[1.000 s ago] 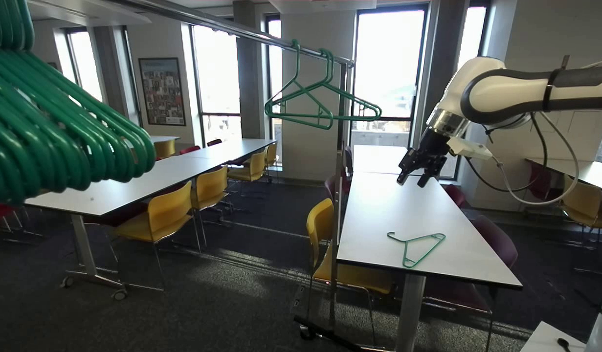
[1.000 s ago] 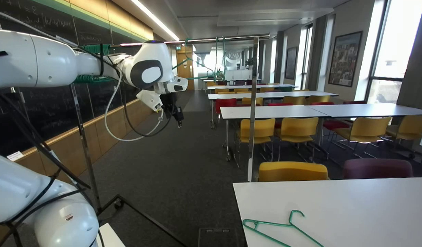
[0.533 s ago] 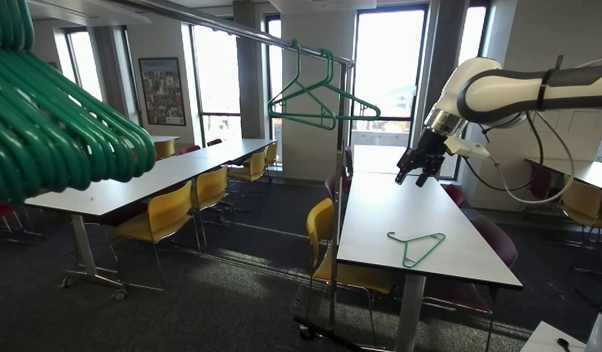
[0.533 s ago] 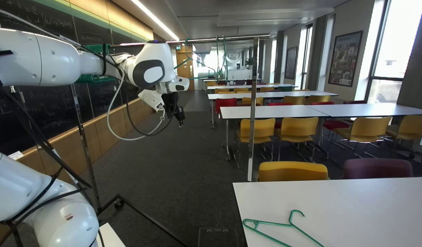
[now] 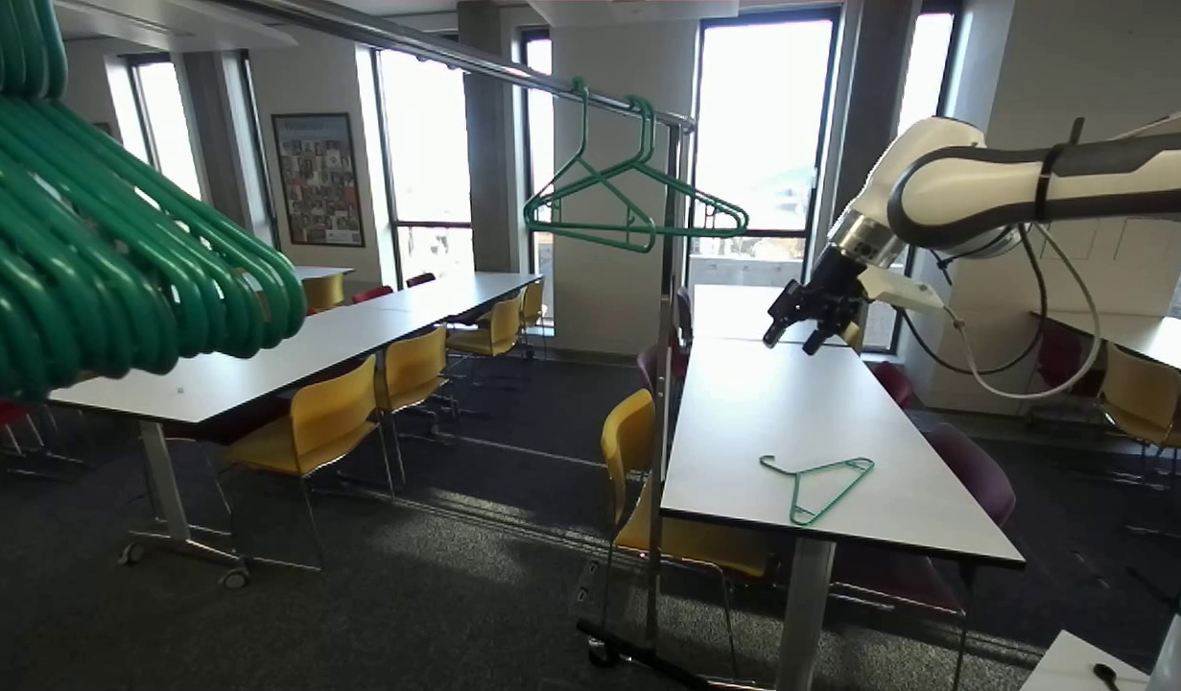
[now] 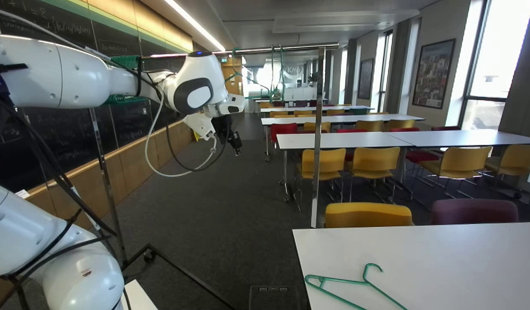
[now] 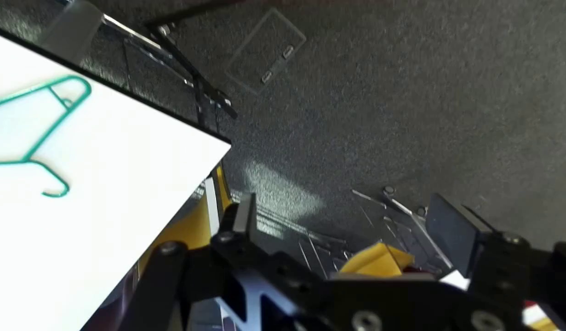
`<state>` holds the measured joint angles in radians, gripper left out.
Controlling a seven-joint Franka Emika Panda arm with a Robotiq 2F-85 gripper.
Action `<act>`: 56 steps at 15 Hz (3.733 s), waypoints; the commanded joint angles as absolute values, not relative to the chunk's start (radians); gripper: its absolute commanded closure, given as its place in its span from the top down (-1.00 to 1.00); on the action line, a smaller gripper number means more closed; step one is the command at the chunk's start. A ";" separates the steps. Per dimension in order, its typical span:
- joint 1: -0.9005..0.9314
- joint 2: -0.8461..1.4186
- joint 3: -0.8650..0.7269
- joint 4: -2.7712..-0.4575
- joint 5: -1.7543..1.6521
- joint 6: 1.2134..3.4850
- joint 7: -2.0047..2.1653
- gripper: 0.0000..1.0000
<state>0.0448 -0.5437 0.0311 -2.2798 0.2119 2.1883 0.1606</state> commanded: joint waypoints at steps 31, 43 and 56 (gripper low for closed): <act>0.443 -0.266 -0.358 -2.146 0.370 3.142 -0.673 1.00; 0.672 -0.223 -0.674 -2.133 0.206 3.351 -1.142 1.00; 0.828 -0.186 -0.789 -2.045 0.415 3.273 -0.661 1.00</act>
<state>0.7558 -0.1673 -0.7420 -2.0845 0.3606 3.3299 -0.7325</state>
